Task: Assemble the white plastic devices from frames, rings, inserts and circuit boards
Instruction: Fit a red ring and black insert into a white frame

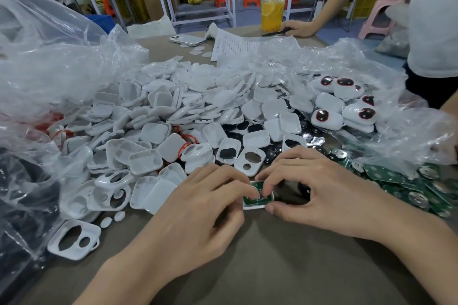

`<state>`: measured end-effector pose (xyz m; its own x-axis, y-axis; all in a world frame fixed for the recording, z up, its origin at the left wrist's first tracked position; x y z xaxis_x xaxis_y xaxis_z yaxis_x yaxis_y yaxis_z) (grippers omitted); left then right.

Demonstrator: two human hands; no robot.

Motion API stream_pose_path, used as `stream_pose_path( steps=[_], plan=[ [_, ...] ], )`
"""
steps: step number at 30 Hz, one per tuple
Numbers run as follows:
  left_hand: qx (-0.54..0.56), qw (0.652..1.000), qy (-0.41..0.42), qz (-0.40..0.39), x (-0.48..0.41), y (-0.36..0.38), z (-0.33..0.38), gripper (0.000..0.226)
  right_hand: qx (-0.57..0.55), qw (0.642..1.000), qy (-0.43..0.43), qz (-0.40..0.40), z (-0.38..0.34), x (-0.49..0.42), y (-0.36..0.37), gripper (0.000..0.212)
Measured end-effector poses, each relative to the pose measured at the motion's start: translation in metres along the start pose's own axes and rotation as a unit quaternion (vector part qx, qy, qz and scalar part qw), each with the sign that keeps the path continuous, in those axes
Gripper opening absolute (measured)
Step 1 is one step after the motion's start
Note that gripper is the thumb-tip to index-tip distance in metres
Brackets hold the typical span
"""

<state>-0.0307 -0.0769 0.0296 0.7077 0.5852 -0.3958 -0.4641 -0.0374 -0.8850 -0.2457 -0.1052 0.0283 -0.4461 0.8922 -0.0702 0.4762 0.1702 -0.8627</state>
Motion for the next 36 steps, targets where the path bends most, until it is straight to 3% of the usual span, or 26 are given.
stream_pose_path(
  steps=[15, 36],
  plan=[
    [-0.019, 1.000, 0.020, -0.007, -0.0031, 0.0049, -0.0069, 0.023, -0.019, 0.998, 0.059, -0.010, 0.0045, 0.0009, 0.0019, 0.035],
    [-0.009, 0.999, 0.039, -0.032, -0.0025, 0.0060, -0.0022, 0.028, -0.034, 0.998, 0.056, -0.006, 0.0060, 0.0008, 0.0020, 0.039]
  ],
)
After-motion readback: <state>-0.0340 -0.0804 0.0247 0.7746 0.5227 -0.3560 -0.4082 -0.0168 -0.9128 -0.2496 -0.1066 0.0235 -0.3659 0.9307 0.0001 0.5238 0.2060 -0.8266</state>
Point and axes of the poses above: each hand's wrist, its own x-axis away from the middle knuckle, its own y-axis out of the palm, z = x × y, the point moved 2 cm from there along -x, towards the middle knuckle, and after that the axes turned 14 degrees about y, right-handed, at the moved point
